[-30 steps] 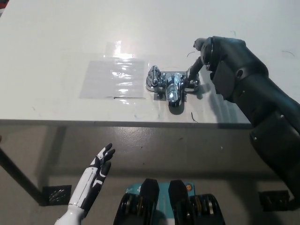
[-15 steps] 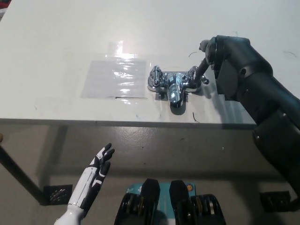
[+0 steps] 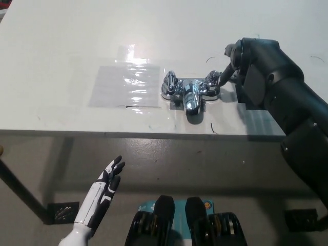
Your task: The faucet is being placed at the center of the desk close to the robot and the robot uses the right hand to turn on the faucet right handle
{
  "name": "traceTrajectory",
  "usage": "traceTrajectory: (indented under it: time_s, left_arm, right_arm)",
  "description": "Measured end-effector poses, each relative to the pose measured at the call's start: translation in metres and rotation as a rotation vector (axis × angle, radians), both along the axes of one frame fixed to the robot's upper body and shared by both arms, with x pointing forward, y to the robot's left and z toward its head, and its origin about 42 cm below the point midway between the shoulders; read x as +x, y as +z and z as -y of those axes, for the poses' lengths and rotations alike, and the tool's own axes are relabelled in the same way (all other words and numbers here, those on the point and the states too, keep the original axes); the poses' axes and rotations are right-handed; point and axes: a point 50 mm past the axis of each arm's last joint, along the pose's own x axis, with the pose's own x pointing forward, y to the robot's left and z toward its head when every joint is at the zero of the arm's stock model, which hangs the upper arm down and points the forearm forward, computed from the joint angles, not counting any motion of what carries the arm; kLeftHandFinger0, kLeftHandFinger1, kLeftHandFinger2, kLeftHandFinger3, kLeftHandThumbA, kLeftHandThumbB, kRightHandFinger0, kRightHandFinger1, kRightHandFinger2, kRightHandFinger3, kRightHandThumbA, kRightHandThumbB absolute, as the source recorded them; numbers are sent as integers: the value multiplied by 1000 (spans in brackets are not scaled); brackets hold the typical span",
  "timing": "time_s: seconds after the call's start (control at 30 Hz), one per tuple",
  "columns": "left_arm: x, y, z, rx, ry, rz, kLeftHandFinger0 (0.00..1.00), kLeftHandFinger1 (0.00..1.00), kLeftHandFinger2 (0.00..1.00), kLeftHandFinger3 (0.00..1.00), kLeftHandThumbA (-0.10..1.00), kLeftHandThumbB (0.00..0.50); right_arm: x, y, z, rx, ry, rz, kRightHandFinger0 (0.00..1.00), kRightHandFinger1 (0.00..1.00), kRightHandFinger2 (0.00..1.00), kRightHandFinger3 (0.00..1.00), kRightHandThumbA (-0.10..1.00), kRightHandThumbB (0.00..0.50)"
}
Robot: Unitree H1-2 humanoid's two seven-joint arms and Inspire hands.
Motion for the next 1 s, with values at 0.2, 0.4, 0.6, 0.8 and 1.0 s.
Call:
traceTrajectory:
  time_s: [0.2,0.4,0.6,0.8,1.0]
  left_arm:
    - [0,0,0,-3,1,0,1000,1000,1000,1000,1000,131]
    - [1,0,0,-4,0,1,1000,1000,1000,1000,1000,137]
    - [1,0,0,-6,0,0,1000,1000,1000,1000,1000,134]
    - [1,0,0,-12,1,0,1000,1000,1000,1000,1000,129]
    - [1,0,0,-20,1,-2,1000,1000,1000,1000,1000,111]
  right_arm:
    - [1,-1,5,-12,-6,34,1000,1000,1000,1000,636,273]
    - [1,0,7,-38,-8,56,1000,1000,1000,1000,624,289]
    - [3,3,17,-54,-22,73,1000,1000,1000,1000,481,339]
    - [6,9,38,-126,-44,70,1000,1000,1000,1000,633,331]
    - [10,43,89,-128,-117,6,1000,1000,1000,1000,702,500]
